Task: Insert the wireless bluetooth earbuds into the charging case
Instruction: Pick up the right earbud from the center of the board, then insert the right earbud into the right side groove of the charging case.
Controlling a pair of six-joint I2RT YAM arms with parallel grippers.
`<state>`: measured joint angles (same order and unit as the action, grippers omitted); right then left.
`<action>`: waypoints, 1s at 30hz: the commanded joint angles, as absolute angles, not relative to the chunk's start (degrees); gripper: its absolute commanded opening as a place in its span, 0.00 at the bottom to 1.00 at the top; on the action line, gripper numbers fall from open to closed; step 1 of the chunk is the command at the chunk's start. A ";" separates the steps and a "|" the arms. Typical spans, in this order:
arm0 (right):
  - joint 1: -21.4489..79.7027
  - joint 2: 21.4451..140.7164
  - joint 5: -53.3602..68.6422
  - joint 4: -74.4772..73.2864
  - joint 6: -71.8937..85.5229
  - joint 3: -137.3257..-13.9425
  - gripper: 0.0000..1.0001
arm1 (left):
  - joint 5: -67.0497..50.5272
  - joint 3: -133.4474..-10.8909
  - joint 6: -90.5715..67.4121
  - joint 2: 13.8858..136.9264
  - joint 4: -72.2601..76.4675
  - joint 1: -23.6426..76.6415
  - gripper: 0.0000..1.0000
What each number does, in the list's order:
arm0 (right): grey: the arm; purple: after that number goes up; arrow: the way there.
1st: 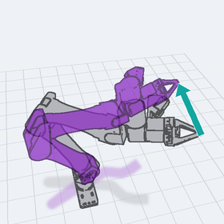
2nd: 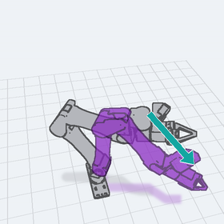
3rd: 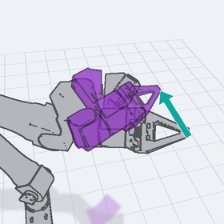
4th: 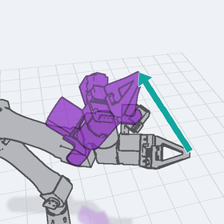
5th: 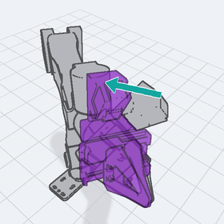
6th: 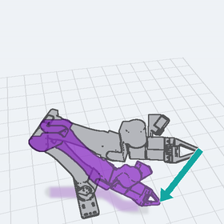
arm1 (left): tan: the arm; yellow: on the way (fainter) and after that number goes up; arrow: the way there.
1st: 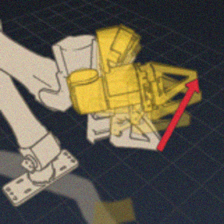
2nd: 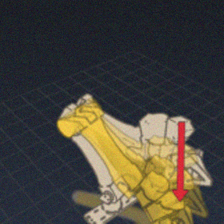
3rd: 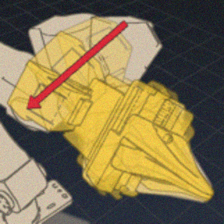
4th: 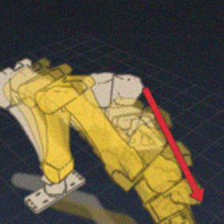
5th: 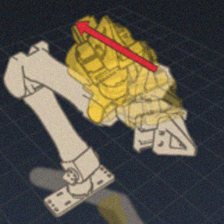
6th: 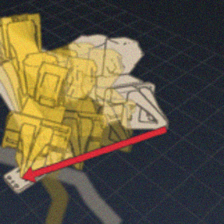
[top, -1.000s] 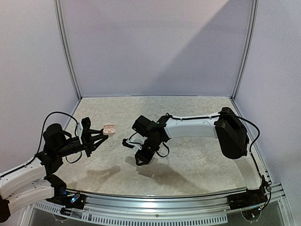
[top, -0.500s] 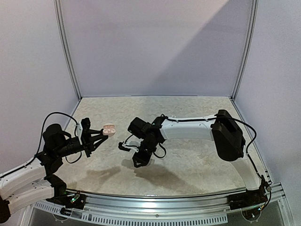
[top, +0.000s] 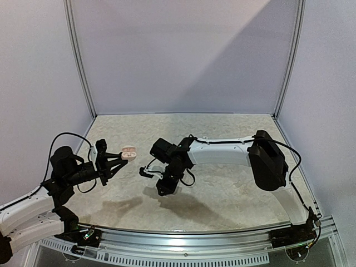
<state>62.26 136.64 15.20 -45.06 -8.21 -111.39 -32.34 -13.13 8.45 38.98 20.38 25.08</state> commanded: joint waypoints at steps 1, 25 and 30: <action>62.75 138.72 13.90 -48.45 -9.29 -112.01 0.21 | -32.18 -12.26 9.05 38.85 21.01 25.42 0.00; 61.73 132.88 11.39 -46.19 -7.13 -111.69 0.02 | -29.47 -12.73 8.93 38.63 22.42 25.40 0.00; 59.78 127.44 10.40 -42.22 -3.42 -112.15 0.00 | -25.55 -13.33 9.28 38.62 24.46 25.40 0.00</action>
<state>61.67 135.06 12.27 -46.17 -7.29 -111.72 -29.21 -13.13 8.60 38.96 21.30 25.08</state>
